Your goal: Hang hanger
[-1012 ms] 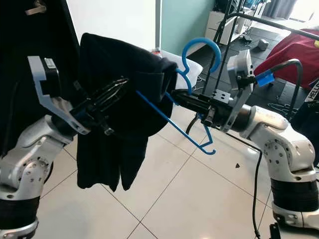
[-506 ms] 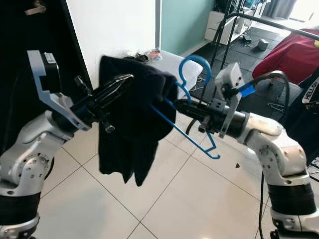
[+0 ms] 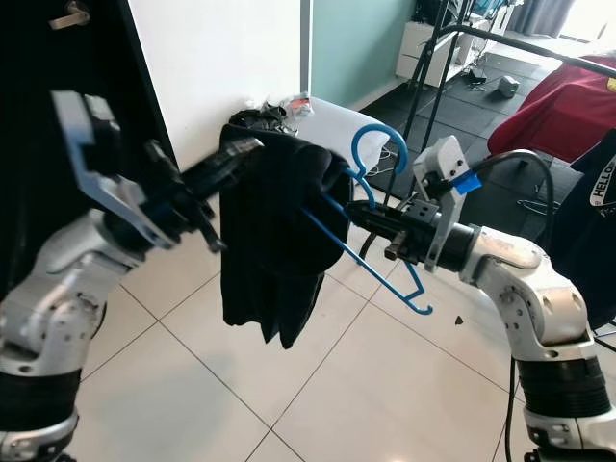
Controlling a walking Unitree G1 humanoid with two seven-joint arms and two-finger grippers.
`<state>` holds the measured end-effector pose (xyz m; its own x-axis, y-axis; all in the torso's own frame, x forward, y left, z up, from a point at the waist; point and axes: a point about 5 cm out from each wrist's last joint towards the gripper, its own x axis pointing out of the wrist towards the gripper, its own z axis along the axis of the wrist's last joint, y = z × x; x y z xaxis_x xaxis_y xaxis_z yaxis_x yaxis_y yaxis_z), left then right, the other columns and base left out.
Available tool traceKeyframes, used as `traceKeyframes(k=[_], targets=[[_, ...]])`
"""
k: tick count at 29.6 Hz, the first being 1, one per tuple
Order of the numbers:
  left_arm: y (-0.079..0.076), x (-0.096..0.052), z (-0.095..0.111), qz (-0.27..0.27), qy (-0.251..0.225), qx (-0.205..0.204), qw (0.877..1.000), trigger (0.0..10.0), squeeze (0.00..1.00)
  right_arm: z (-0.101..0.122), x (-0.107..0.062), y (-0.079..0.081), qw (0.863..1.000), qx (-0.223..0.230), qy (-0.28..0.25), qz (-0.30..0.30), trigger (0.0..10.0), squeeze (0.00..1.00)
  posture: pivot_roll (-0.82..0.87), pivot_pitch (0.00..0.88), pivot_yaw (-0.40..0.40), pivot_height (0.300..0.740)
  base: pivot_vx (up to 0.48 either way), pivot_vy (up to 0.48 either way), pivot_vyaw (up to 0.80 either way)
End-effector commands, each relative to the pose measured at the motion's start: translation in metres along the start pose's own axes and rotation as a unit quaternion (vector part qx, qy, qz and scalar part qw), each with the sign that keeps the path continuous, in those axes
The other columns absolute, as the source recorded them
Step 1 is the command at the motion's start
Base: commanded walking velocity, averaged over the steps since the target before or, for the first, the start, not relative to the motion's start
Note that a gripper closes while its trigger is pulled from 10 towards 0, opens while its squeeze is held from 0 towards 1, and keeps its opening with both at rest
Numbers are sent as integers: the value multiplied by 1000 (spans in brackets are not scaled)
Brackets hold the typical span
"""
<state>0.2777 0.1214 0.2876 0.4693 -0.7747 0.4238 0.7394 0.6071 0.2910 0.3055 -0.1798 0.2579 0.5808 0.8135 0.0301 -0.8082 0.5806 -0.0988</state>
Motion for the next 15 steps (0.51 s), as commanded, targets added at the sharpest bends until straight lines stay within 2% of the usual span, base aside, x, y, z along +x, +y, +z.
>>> traceKeyframes(k=[1,2,4,6,10,15], targets=[[-3,0,-1,-4,18,36,999,10000,1000,15,0,-2,999,-20,-34,-5,10000,0,-8,85,-56,740,0,0,0],[-5,3,-4,0,24,50,998,10000,1000,17,1,-3,999,-22,-37,-9,10000,0,-8,85,-56,740,0,0,0],[-5,3,-4,0,24,50,998,10000,1000,17,1,-3,999,-22,-37,-9,10000,0,-8,85,-56,740,0,0,0],[-14,7,-7,-11,33,83,996,10000,1000,19,3,-4,999,-24,-43,-16,10000,0,-8,85,-56,740,0,0,0],[-18,10,-10,-3,35,105,994,10000,1000,22,5,-6,998,-24,-49,-20,10000,0,-10,84,-56,740,0,0,0],[-19,16,-8,19,26,107,994,10000,1000,23,9,-3,998,-23,-53,-13,10000,0,-10,84,-56,740,0,0,0]])
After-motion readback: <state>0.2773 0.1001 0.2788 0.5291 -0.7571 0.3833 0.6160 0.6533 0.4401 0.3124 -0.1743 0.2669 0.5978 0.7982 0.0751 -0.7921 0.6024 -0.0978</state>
